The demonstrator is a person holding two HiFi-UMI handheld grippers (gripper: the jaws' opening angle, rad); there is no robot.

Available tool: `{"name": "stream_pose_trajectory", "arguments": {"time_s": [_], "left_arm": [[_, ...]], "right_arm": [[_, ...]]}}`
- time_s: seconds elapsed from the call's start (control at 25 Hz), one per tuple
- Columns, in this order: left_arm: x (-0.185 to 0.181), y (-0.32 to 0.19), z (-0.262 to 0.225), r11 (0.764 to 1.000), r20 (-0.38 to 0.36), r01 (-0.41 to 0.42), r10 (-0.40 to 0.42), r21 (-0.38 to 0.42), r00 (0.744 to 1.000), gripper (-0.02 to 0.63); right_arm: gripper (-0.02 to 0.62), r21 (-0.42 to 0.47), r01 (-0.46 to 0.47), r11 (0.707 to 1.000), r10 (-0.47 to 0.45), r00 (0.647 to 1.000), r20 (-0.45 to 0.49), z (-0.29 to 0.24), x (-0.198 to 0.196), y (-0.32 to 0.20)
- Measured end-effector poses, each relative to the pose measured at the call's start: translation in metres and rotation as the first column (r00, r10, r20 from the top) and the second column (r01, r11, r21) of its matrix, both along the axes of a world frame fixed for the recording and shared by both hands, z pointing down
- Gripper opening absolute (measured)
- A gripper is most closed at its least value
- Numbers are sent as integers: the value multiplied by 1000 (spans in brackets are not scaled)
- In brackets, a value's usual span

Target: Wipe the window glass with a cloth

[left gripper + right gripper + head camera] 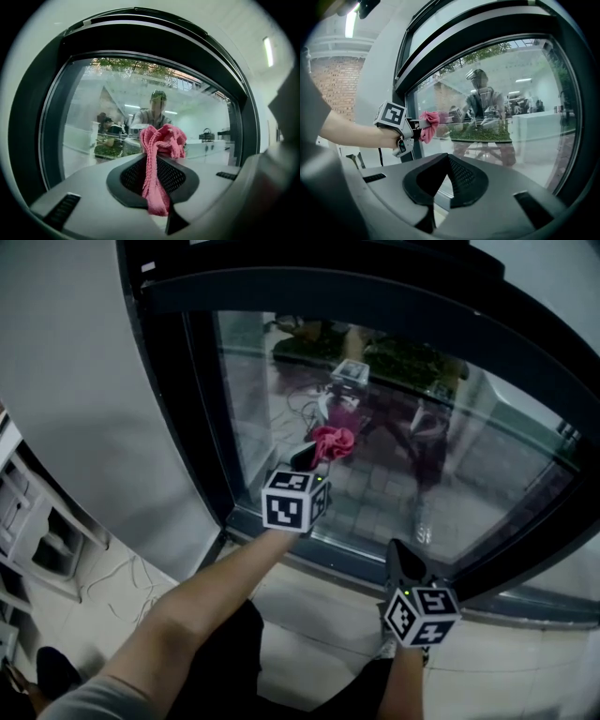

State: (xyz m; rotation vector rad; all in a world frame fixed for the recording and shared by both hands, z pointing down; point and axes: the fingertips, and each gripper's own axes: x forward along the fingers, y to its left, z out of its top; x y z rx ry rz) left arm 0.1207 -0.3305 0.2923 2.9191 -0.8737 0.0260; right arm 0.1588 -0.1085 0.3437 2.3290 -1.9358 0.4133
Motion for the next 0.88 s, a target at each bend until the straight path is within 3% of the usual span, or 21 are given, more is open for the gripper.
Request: {"name": "stream_pose_trajectory", "arguments": {"time_s": [0.2, 0.4, 0.64, 0.88], "left_arm": [[12, 16, 5, 999, -24, -35, 34, -16, 999, 41], [30, 35, 10, 997, -5, -70, 70, 28, 998, 41], [42, 52, 17, 996, -21, -89, 88, -20, 996, 41], [60, 75, 22, 991, -2, -135, 135, -16, 991, 41]], "right_arm": [[0, 1, -10, 1000, 10, 1000, 3, 2, 5, 9], [0, -6, -31, 999, 31, 999, 12, 8, 13, 19], [0, -8, -52, 999, 52, 999, 16, 9, 19, 28], [0, -6, -72, 997, 72, 997, 18, 10, 23, 40]]}}
